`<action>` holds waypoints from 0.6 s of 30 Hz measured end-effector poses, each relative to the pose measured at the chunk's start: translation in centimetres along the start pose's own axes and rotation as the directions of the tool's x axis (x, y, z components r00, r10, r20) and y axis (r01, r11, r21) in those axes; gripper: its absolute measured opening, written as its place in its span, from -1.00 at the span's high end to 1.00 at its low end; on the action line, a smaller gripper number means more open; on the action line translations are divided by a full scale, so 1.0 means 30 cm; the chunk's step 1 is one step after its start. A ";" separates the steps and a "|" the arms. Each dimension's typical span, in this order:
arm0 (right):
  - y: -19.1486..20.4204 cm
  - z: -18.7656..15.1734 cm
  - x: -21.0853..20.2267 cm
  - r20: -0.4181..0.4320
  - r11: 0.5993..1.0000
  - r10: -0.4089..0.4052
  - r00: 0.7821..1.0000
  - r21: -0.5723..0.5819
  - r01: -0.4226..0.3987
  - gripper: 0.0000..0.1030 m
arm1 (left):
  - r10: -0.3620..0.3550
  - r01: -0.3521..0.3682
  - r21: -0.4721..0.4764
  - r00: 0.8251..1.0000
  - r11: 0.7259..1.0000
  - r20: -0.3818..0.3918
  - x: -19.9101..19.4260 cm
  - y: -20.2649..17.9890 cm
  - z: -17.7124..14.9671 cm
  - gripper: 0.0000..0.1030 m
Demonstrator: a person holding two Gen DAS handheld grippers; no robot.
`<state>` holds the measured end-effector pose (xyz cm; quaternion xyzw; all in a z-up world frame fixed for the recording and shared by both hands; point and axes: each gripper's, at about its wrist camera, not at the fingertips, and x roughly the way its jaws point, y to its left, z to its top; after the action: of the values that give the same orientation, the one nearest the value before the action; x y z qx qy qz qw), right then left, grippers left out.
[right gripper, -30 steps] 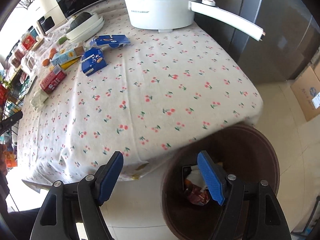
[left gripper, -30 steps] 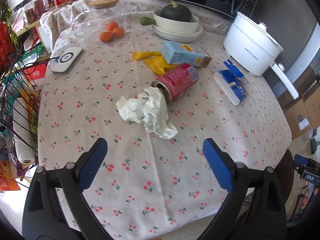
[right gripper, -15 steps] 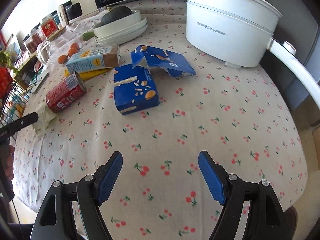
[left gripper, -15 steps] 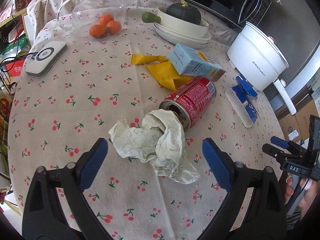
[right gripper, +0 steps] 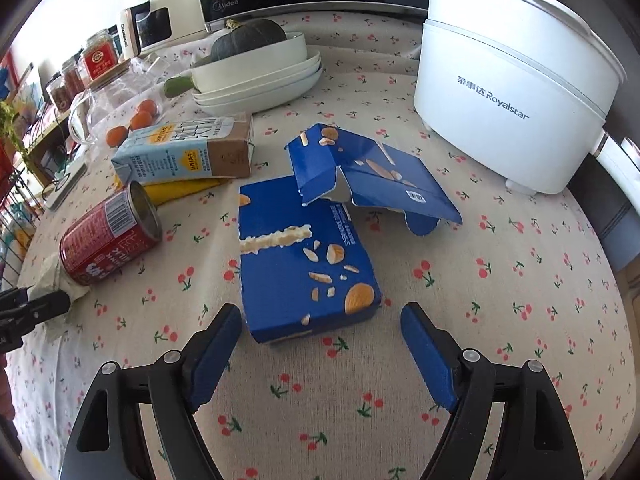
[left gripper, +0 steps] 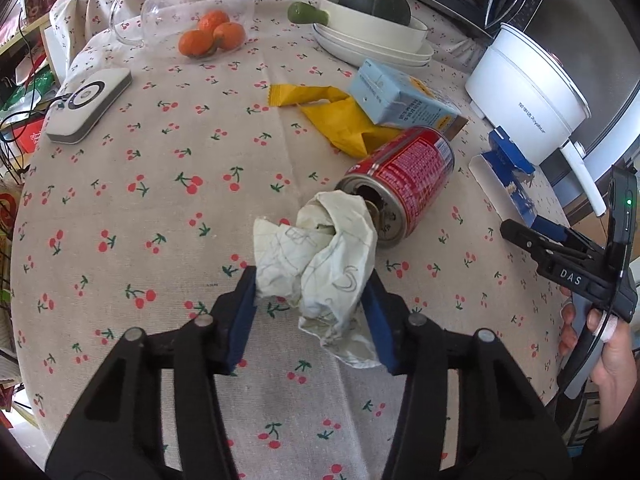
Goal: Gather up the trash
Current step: 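Grasp the crumpled tissue with the left gripper while the right gripper grasps the blue snack box, then carry the tissue and blue box over the bin and open both grippers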
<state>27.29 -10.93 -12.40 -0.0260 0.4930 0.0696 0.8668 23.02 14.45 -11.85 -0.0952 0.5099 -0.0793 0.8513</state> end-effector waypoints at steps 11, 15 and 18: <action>0.050 -0.034 -0.061 -0.032 0.995 0.039 0.999 -0.094 -0.042 -0.14 | 0.042 -0.042 0.004 0.998 0.999 -0.049 -0.041 -0.049 -0.029 0.32; 0.050 -0.074 -0.134 -0.058 0.993 0.013 0.998 -0.117 -0.020 -0.14 | 0.040 -0.040 0.008 0.998 0.999 -0.039 -0.092 -0.079 -0.043 0.33; 0.029 -0.108 -0.199 -0.087 0.995 0.027 0.996 -0.095 -0.035 -0.14 | 0.027 -0.028 -0.007 0.999 1.000 -0.037 -0.130 -0.099 -0.059 0.33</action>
<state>21.38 -10.99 -8.92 -0.0633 0.5262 0.1055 0.8414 19.53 12.34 -8.61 -0.0899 0.5270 -0.0673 0.8424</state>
